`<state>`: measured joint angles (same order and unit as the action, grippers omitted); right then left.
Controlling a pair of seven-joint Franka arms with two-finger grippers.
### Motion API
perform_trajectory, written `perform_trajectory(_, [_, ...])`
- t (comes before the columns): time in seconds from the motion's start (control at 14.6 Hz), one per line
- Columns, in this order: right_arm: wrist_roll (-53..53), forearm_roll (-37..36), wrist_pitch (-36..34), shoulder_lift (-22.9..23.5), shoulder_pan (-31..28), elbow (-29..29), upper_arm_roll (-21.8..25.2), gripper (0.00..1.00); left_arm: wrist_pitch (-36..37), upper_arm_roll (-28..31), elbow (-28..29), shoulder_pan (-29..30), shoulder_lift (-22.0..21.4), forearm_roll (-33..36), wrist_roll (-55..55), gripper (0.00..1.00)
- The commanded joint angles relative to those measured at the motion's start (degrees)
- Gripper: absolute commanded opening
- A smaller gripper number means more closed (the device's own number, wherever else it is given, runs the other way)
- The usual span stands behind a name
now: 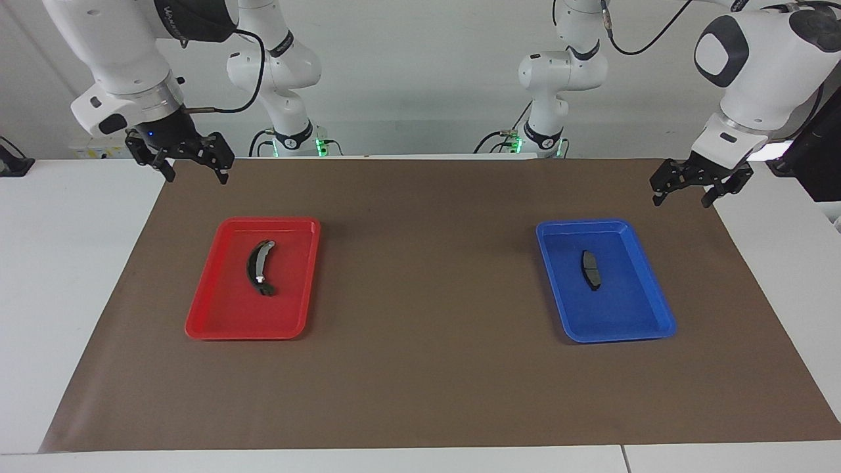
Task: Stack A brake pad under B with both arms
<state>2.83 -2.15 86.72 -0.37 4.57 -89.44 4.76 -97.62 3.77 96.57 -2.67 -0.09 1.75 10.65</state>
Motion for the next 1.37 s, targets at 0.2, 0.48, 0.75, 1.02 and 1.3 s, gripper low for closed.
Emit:
perform_trajectory(0.2, [-0.7,-0.2,-0.4,-0.8,-0.5,-0.7,-0.3,1.00,0.3,0.2,1.3,-0.2,-1.1,-0.3,0.7,1.00])
perform_trajectory(0.48, [-0.7,-0.2,-0.5,-0.8,-0.5,-0.6,-0.3,1.00,0.2,0.1,1.3,-0.3,-1.1,-0.3,0.2,1.00])
perform_trajectory(0.75, [-0.8,-0.2,-0.5,-0.8,-0.5,-0.7,-0.3,1.00,0.1,0.1,1.2,-0.3,-1.1,-0.3,0.1,1.00])
perform_trajectory(1.02, [-0.8,-0.2,-0.5,-0.8,-0.5,-0.7,-0.3,1.00,-0.5,0.1,1.6,-0.3,-1.1,-0.3,0.0,1.00])
perform_trajectory(1.3, [-0.8,-0.2,-0.5,-0.8,-0.6,-0.7,-0.3,1.00,-9.1,-0.5,9.5,-0.8,-3.3,-0.3,0.3,0.99])
